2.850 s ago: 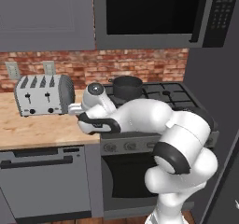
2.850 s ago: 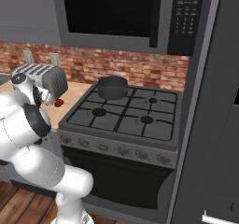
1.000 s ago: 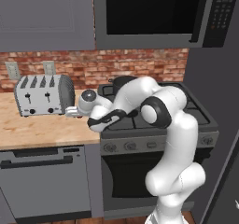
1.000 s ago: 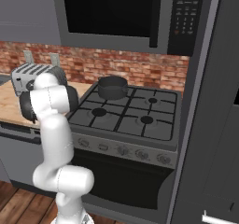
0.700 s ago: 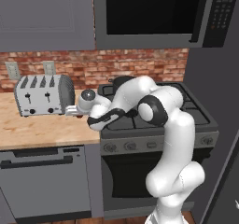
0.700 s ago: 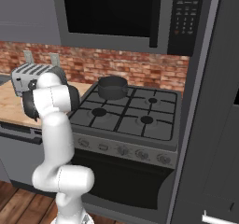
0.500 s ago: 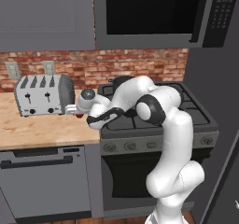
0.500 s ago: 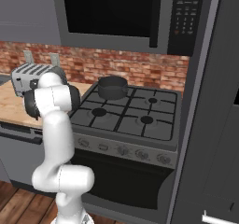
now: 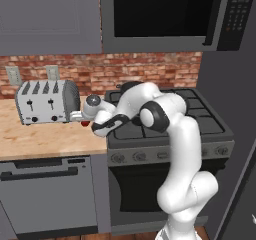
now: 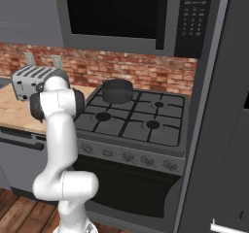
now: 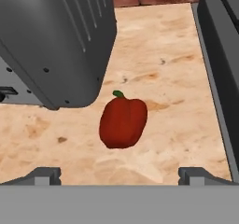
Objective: Turn on the burner for the pot on the stove. Wait thirty seconds for the pot to heat up. Then add the bell pepper to the pot.
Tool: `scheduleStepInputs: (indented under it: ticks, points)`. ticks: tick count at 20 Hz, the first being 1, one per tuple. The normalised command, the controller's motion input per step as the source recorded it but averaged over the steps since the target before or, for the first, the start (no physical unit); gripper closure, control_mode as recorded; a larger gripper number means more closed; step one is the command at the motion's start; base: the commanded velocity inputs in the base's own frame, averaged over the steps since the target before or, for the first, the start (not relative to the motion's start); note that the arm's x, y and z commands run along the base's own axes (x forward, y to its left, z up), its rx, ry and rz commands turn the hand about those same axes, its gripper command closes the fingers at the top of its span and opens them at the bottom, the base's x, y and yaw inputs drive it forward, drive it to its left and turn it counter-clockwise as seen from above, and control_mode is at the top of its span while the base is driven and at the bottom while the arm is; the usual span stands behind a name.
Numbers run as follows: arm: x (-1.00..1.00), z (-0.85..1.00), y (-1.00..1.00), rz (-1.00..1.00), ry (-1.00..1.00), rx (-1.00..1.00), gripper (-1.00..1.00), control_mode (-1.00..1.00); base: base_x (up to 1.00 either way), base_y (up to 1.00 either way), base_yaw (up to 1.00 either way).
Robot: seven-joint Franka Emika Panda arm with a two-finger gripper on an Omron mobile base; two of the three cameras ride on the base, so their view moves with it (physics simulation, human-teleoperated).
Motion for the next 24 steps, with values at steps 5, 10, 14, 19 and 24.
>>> scheduleStepInputs:
  ticks: [5, 10, 14, 19, 24]
  points:
    - [0.34, -0.22, 0.02, 0.0, 0.0, 0.0, -1.0, -1.0, 0.0, 0.0, 0.0]
    - [0.31, -0.22, 0.04, 0.0, 0.0, 0.0, -1.0, -1.0, 0.0, 0.0, 0.0]
    - [0.28, -0.25, 0.04, 0.0, 0.0, 0.0, -1.0, -1.0, 0.0, 0.0, 0.0]
    - [0.24, -0.22, 0.02, 0.0, 0.0, 0.0, -1.0, -1.0, 0.0, 0.0, 0.0]
    - [0.17, -0.24, 0.04, 0.0, 0.0, 0.0, 1.0, -1.0, 0.0, 0.0, 0.0]
